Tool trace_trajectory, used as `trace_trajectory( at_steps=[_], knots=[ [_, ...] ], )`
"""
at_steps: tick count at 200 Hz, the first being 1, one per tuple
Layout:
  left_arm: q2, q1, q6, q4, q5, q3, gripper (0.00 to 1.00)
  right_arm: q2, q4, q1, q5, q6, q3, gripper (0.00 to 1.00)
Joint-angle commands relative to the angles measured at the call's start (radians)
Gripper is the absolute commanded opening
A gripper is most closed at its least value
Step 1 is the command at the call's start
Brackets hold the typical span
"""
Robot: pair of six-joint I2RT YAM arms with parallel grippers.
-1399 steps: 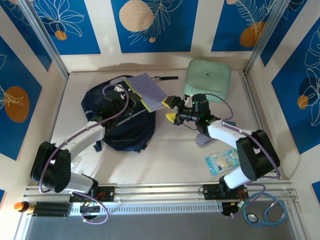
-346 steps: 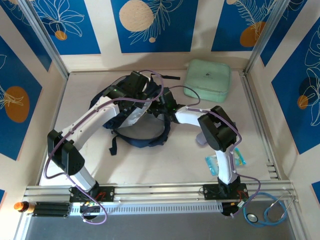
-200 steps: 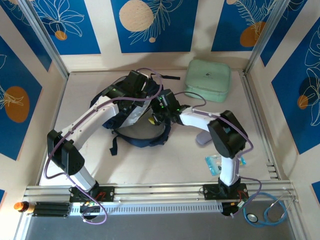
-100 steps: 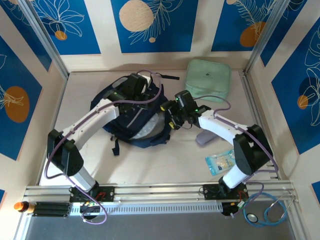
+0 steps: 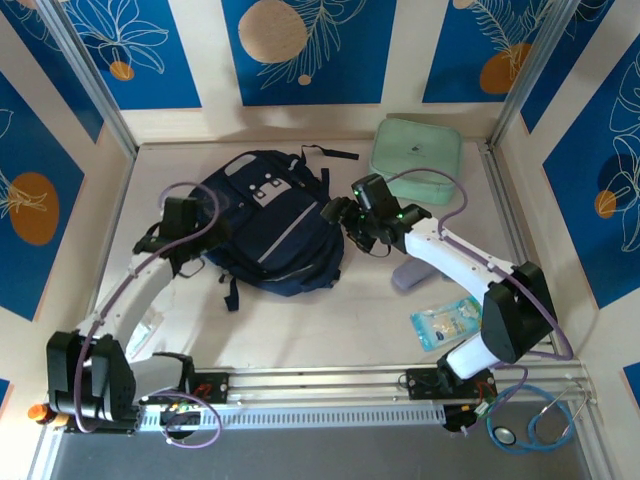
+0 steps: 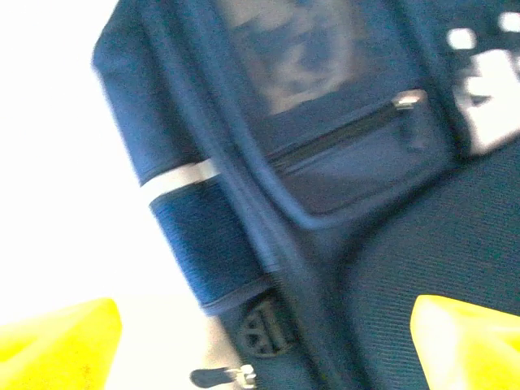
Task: Pack the student bag
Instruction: Close the student bag at the top-left of the table, then rotate the student bag at the top-center of the table.
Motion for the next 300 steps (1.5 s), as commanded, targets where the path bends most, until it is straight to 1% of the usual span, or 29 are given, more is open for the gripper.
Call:
trace_trajectory(
  at_steps=[1,27,43,56,95,124,147,183,196,229,244,255,300],
  knots=[
    [-0.023,0.077,-0.146,0.114,0.156,-0.103,0.88,0.031,-0.020,0.010,-0.053,-0.045,-0.014,0.86],
    [0.001,0.132,-0.201,0.198,0.228,-0.165,0.82,0.053,-0.018,0.019,-0.073,-0.040,-0.003,0.86],
    [0.031,0.168,-0.263,0.218,0.234,-0.191,0.70,0.067,-0.017,0.018,-0.089,-0.024,0.003,0.86],
    [0.058,0.189,-0.284,0.242,0.242,-0.200,0.66,0.076,-0.015,0.017,-0.100,-0.020,0.008,0.86],
    [0.130,0.199,-0.301,0.314,0.283,-0.204,0.52,0.081,-0.002,0.019,-0.122,-0.019,-0.003,0.86],
    [0.193,0.198,-0.286,0.384,0.314,-0.196,0.47,0.086,0.011,0.019,-0.142,-0.031,-0.007,0.85],
    [0.229,0.200,-0.285,0.439,0.331,-0.208,0.39,0.094,0.020,0.021,-0.152,-0.028,-0.009,0.85],
    [0.257,0.199,-0.279,0.469,0.341,-0.210,0.37,0.103,0.028,0.025,-0.161,-0.029,-0.011,0.85],
    [0.270,0.198,-0.268,0.485,0.350,-0.213,0.34,0.109,0.030,0.027,-0.165,-0.033,-0.014,0.85],
    [0.286,0.198,-0.252,0.502,0.369,-0.212,0.20,0.146,0.025,0.030,-0.156,-0.048,-0.025,0.85],
    [0.285,0.198,-0.246,0.506,0.374,-0.215,0.10,0.169,0.029,0.031,-0.145,-0.061,-0.030,0.85],
    [0.285,0.198,-0.235,0.500,0.380,-0.211,0.00,0.182,0.025,0.030,-0.138,-0.069,-0.028,0.85],
    [0.267,0.180,-0.199,0.455,0.438,-0.188,0.00,0.254,0.037,0.009,-0.118,-0.122,0.000,0.84]
  ],
)
